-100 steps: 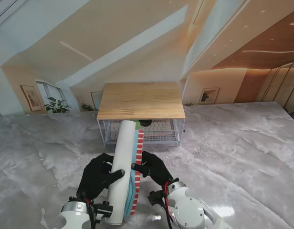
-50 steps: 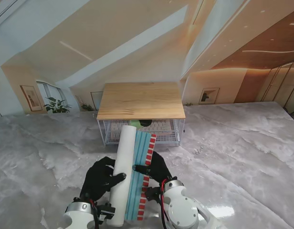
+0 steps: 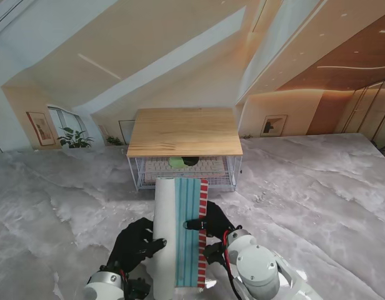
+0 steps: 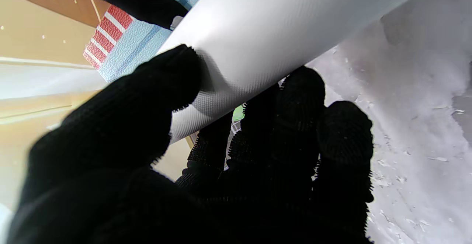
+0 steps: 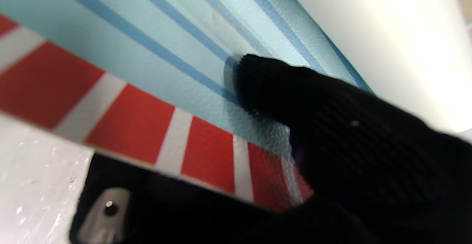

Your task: Unroll the mouse pad and set up the keyboard and mouse from the tabletop organizer

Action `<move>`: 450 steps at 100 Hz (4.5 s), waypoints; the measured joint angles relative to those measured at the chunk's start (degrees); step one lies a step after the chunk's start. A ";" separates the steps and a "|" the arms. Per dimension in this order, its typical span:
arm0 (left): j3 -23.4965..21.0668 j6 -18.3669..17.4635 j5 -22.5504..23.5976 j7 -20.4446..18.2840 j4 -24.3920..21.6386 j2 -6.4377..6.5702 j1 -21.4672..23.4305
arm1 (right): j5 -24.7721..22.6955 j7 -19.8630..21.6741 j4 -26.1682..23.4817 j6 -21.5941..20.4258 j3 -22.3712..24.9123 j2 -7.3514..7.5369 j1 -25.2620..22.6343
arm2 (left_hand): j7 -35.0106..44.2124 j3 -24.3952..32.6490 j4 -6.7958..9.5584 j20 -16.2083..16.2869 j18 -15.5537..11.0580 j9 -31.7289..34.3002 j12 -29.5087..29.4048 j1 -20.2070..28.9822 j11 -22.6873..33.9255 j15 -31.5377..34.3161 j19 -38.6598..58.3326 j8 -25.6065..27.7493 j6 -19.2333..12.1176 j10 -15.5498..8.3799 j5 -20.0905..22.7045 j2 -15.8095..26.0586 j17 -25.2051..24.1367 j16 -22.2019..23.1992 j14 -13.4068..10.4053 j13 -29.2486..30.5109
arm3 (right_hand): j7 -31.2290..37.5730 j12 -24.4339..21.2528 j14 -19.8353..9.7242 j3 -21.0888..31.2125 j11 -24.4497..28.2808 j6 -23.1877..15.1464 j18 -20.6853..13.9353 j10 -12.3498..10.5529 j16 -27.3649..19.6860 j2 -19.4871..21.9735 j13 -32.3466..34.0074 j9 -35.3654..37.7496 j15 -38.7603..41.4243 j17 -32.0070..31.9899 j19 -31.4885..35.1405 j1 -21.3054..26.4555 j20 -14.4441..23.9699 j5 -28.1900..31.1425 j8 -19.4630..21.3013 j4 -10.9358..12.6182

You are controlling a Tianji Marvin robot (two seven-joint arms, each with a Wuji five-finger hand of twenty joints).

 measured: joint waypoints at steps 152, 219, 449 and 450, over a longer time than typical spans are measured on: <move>-0.69 -9.54 7.95 -11.56 6.22 3.03 -7.65 | -2.81 4.00 7.13 14.74 -3.86 -0.24 10.61 | -14.24 -8.60 4.76 1.68 1.40 -7.35 -15.37 -7.12 -9.63 -12.54 -11.43 -3.29 -2.27 0.53 3.88 16.81 -15.60 -6.07 4.75 -13.33 | -2.25 2.14 -0.07 -0.03 -0.41 0.76 -1.00 0.41 2.66 -0.38 0.00 0.03 0.46 0.51 0.49 0.64 0.08 0.98 3.39 2.13; 5.57 -5.00 6.58 -22.78 17.92 5.39 -21.18 | -6.11 5.13 2.45 15.40 1.55 1.37 5.90 | -22.68 -8.61 4.76 -3.92 -0.92 -5.85 -20.32 -7.08 -15.86 -20.74 -19.46 -7.53 -2.99 -0.12 7.97 20.38 -19.22 -14.01 4.13 -19.37 | -2.32 2.15 -0.09 -0.03 -0.42 0.75 -1.06 0.41 2.70 -0.38 0.00 0.03 0.46 0.54 0.50 0.65 0.08 0.98 3.39 2.14; -7.76 -6.62 14.85 -9.47 19.52 3.62 -15.52 | -22.09 12.45 -1.50 16.48 20.39 6.13 -3.06 | -22.82 -10.54 4.80 -7.85 -3.74 -7.64 -20.38 -8.43 -16.14 -23.80 -24.43 -8.15 -3.71 -3.02 5.46 20.95 -27.14 -15.98 3.36 -26.95 | -2.58 2.64 -0.35 -0.02 -0.53 0.75 -1.28 0.41 2.95 -0.38 0.01 0.03 0.54 0.63 0.52 0.65 0.08 0.99 3.45 2.45; -7.76 -6.63 14.85 -9.47 19.52 3.62 -15.54 | -22.13 12.45 -1.31 16.48 20.39 6.11 -2.93 | -22.82 -10.54 4.80 -7.85 -3.74 -7.64 -20.38 -8.43 -16.14 -23.80 -24.43 -8.15 -3.71 -3.02 5.46 20.95 -27.14 -15.98 3.36 -26.95 | -2.58 2.64 -0.35 -0.02 -0.53 0.75 -1.28 0.41 2.95 -0.37 0.01 0.03 0.54 0.63 0.52 0.66 0.08 0.99 3.45 2.45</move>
